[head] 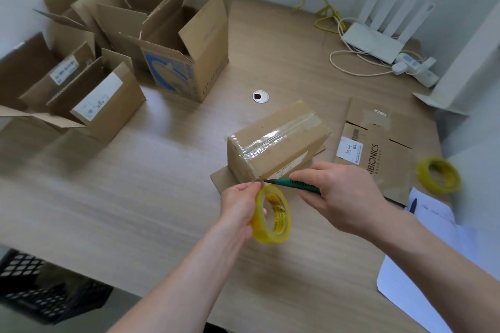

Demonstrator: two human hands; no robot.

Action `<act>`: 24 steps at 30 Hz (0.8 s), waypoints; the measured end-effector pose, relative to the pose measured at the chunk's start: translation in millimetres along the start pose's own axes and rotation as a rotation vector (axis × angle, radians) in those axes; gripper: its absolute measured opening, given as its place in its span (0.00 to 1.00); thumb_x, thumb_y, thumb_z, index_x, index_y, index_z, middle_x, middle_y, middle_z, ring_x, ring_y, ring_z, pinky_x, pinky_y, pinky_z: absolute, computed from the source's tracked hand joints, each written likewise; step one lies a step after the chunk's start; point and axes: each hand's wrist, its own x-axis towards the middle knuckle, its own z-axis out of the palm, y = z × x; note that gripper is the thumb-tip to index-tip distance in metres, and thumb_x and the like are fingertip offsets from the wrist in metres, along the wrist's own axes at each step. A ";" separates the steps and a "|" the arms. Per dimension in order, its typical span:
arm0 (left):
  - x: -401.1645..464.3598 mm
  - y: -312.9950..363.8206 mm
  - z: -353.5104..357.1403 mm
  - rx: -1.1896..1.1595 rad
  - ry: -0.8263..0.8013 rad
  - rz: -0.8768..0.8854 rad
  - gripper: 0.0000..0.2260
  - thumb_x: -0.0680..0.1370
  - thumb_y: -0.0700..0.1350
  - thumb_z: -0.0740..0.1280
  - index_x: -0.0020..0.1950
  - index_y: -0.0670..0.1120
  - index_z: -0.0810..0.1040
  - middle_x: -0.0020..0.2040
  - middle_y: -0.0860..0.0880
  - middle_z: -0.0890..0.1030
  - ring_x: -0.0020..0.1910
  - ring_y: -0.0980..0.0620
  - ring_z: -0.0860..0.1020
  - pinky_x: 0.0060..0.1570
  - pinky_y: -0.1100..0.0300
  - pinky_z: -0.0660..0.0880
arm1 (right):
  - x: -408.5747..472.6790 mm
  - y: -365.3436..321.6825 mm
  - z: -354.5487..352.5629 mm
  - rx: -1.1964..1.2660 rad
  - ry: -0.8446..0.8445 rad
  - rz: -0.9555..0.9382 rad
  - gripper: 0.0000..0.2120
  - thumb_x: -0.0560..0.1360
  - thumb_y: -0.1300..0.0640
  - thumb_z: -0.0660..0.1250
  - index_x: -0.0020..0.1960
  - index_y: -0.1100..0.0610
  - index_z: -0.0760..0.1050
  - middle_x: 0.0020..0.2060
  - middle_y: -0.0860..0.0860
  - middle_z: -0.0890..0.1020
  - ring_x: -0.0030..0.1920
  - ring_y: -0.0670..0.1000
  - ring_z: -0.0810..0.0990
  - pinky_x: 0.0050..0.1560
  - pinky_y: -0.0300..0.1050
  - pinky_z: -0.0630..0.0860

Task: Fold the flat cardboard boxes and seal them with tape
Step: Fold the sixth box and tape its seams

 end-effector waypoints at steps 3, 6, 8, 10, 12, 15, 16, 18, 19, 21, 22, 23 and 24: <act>1.2 0.1 -0.9 0.025 -0.004 0.009 0.05 0.76 0.43 0.72 0.46 0.41 0.83 0.31 0.44 0.80 0.22 0.50 0.74 0.23 0.63 0.72 | -0.8 -1.5 -1.2 0.001 0.024 -0.010 0.10 0.75 0.47 0.70 0.56 0.42 0.81 0.39 0.44 0.81 0.36 0.52 0.80 0.27 0.43 0.72; 2.2 0.9 -1.4 0.032 -0.005 0.008 0.05 0.76 0.43 0.72 0.46 0.41 0.83 0.32 0.43 0.81 0.24 0.49 0.75 0.23 0.63 0.73 | -0.8 -3.2 -2.1 0.004 0.045 -0.018 0.09 0.75 0.47 0.70 0.54 0.43 0.81 0.38 0.43 0.80 0.34 0.51 0.80 0.25 0.42 0.70; 2.5 1.6 -1.4 0.038 -0.002 0.008 0.05 0.76 0.43 0.71 0.46 0.41 0.83 0.32 0.43 0.81 0.25 0.49 0.75 0.23 0.63 0.73 | -0.8 -3.8 -2.7 0.017 0.057 -0.021 0.10 0.74 0.45 0.66 0.54 0.43 0.81 0.37 0.43 0.80 0.33 0.51 0.79 0.25 0.42 0.69; 3.0 2.0 -1.2 0.044 0.000 0.008 0.05 0.77 0.42 0.71 0.46 0.41 0.83 0.31 0.43 0.81 0.23 0.50 0.74 0.23 0.63 0.72 | -0.3 -4.5 -2.2 0.025 0.055 -0.020 0.12 0.74 0.43 0.63 0.53 0.42 0.81 0.37 0.43 0.80 0.33 0.51 0.79 0.25 0.40 0.66; 3.5 2.3 -1.0 0.050 0.000 0.003 0.05 0.77 0.42 0.71 0.48 0.40 0.83 0.32 0.43 0.81 0.24 0.50 0.75 0.23 0.63 0.72 | 1.0 -5.4 -1.0 0.026 0.048 -0.017 0.13 0.74 0.41 0.62 0.54 0.41 0.82 0.37 0.43 0.81 0.33 0.51 0.80 0.26 0.39 0.65; 4.6 2.6 -1.1 0.053 0.005 -0.004 0.06 0.77 0.43 0.70 0.50 0.40 0.83 0.35 0.42 0.82 0.26 0.49 0.75 0.23 0.63 0.72 | 3.0 -6.1 1.2 0.011 0.036 -0.010 0.14 0.74 0.41 0.61 0.54 0.41 0.82 0.38 0.44 0.81 0.34 0.53 0.80 0.27 0.39 0.65; 4.9 3.1 -1.0 0.055 0.006 -0.006 0.07 0.77 0.43 0.70 0.50 0.40 0.83 0.35 0.41 0.82 0.26 0.49 0.75 0.23 0.63 0.72 | 3.7 -5.7 1.9 0.007 0.031 -0.013 0.14 0.75 0.42 0.61 0.54 0.41 0.81 0.38 0.44 0.81 0.34 0.53 0.81 0.27 0.40 0.65; 5.8 4.4 -1.1 0.066 0.006 -0.008 0.07 0.77 0.43 0.71 0.50 0.40 0.83 0.35 0.41 0.82 0.26 0.49 0.75 0.23 0.63 0.72 | 5.3 -4.3 3.3 -0.025 0.007 -0.020 0.13 0.77 0.42 0.61 0.57 0.41 0.80 0.41 0.45 0.81 0.38 0.54 0.81 0.28 0.42 0.70; 6.2 5.2 -1.4 0.074 0.005 -0.010 0.06 0.76 0.43 0.72 0.49 0.40 0.83 0.34 0.42 0.82 0.25 0.48 0.75 0.24 0.63 0.72 | 6.4 -3.8 4.7 -0.068 -0.017 -0.022 0.13 0.79 0.43 0.60 0.59 0.41 0.79 0.43 0.45 0.81 0.40 0.54 0.81 0.30 0.44 0.73; 6.7 7.2 -2.1 0.094 -0.001 -0.015 0.07 0.75 0.43 0.73 0.48 0.40 0.84 0.33 0.42 0.82 0.24 0.49 0.75 0.24 0.63 0.72 | 9.2 -2.9 6.1 -0.155 -0.069 -0.008 0.14 0.80 0.43 0.57 0.62 0.41 0.76 0.46 0.45 0.80 0.44 0.53 0.80 0.34 0.46 0.75; 7.0 8.3 -2.4 0.103 -0.004 -0.018 0.07 0.74 0.44 0.74 0.48 0.40 0.84 0.34 0.42 0.82 0.23 0.49 0.74 0.24 0.63 0.72 | 10.0 -2.7 5.0 -0.156 -0.074 0.000 0.14 0.80 0.43 0.58 0.62 0.41 0.76 0.46 0.45 0.80 0.44 0.53 0.80 0.34 0.46 0.76; 7.5 9.3 -2.8 0.108 -0.004 -0.020 0.08 0.74 0.44 0.74 0.48 0.40 0.84 0.34 0.41 0.82 0.24 0.48 0.74 0.24 0.63 0.72 | 10.2 -2.0 3.9 -0.138 -0.066 0.005 0.12 0.79 0.45 0.61 0.61 0.41 0.78 0.45 0.45 0.80 0.43 0.54 0.81 0.33 0.46 0.76; 7.7 9.9 -3.4 0.112 -0.002 -0.017 0.08 0.74 0.44 0.74 0.48 0.40 0.84 0.34 0.41 0.83 0.24 0.48 0.75 0.24 0.63 0.72 | 8.8 -0.2 3.7 -0.113 -0.049 0.015 0.11 0.77 0.47 0.66 0.58 0.42 0.80 0.43 0.45 0.81 0.40 0.54 0.81 0.31 0.45 0.75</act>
